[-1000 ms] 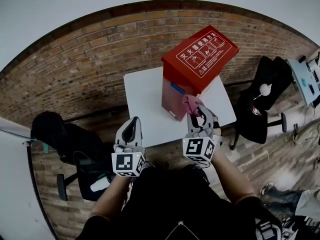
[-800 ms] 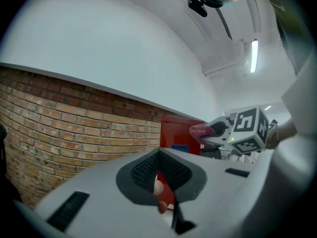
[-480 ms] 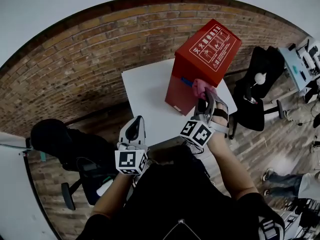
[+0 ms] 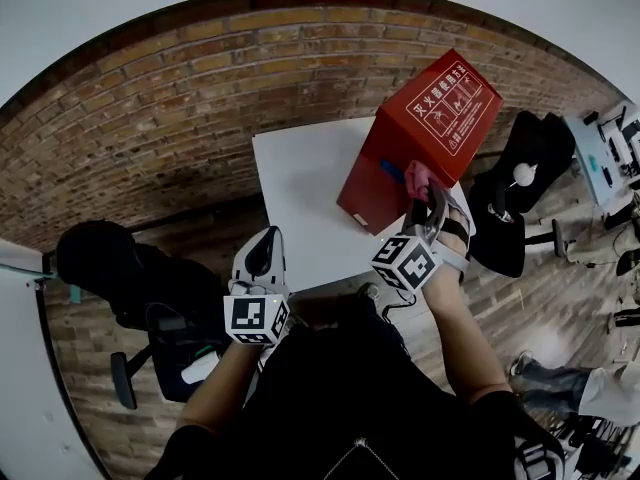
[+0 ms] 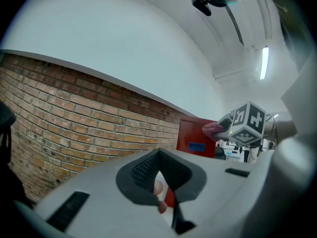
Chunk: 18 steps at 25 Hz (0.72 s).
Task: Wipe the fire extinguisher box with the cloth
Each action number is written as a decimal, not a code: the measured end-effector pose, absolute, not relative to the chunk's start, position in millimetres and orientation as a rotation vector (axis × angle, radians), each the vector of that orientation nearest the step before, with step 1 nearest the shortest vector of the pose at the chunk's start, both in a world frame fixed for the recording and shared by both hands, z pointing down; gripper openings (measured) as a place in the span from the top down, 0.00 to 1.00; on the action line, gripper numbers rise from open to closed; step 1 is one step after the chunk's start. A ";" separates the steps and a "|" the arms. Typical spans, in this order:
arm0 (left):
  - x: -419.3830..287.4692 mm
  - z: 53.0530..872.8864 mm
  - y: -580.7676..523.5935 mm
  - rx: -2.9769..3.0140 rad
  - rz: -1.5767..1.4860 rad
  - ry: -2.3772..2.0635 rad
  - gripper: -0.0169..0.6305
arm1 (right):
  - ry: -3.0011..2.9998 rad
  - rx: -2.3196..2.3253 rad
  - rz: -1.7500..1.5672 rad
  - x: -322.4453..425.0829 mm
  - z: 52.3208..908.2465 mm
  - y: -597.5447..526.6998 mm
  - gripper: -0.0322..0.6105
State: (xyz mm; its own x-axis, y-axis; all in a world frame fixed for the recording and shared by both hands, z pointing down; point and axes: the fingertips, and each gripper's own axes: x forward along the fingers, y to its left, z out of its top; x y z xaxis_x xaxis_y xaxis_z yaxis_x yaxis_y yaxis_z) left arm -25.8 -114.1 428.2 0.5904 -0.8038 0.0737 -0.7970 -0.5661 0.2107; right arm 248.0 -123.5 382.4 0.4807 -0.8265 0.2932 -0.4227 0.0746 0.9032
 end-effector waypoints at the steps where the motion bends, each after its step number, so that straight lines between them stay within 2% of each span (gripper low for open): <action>1: -25.5 428.2 -114.3 2.597 -0.048 -1.328 0.93 | -1.125 1.545 -0.422 248.2 384.4 -124.0 0.79; 18: -36.5 439.0 -112.9 2.585 -0.010 -1.336 0.93 | -1.161 1.500 -0.302 245.8 430.7 -125.7 0.79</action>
State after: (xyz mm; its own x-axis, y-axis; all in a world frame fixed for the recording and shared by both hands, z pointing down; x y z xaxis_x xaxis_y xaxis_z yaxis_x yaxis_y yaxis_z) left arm -36.5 -112.9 439.0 0.5843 -0.8055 0.0994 -0.8039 -0.5576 0.2070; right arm 245.8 -125.7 430.7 0.4765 -0.7813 0.4031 -0.4859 0.1481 0.8614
